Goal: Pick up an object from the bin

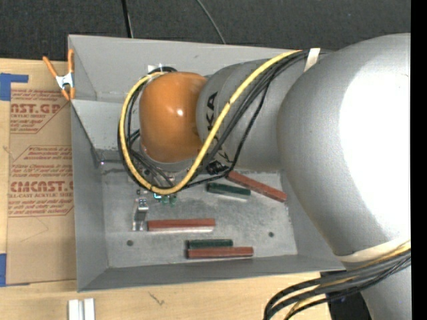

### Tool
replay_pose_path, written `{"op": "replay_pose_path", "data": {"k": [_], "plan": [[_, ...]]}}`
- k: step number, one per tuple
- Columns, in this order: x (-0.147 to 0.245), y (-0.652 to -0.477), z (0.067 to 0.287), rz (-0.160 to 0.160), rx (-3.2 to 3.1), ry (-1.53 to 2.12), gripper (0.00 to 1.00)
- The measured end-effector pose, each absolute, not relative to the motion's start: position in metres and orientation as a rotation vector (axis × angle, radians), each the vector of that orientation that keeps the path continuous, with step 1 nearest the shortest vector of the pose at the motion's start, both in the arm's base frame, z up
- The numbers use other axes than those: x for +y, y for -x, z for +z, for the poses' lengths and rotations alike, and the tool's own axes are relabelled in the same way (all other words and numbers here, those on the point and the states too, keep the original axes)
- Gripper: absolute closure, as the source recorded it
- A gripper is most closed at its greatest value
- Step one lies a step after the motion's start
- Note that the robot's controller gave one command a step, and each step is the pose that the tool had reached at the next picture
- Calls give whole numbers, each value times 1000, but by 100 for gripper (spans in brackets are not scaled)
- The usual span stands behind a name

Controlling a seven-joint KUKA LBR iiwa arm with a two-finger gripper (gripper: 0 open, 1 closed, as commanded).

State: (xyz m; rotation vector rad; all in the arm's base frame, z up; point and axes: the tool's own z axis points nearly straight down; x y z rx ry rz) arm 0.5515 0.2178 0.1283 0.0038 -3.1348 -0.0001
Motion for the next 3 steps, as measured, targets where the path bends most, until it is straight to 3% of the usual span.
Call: {"op": "replay_pose_path", "data": {"k": [2, 3], "plan": [[215, -552, 131, -5, -3146, 8, 0], [209, -544, 144, 2, -3139, -55, 0]]}}
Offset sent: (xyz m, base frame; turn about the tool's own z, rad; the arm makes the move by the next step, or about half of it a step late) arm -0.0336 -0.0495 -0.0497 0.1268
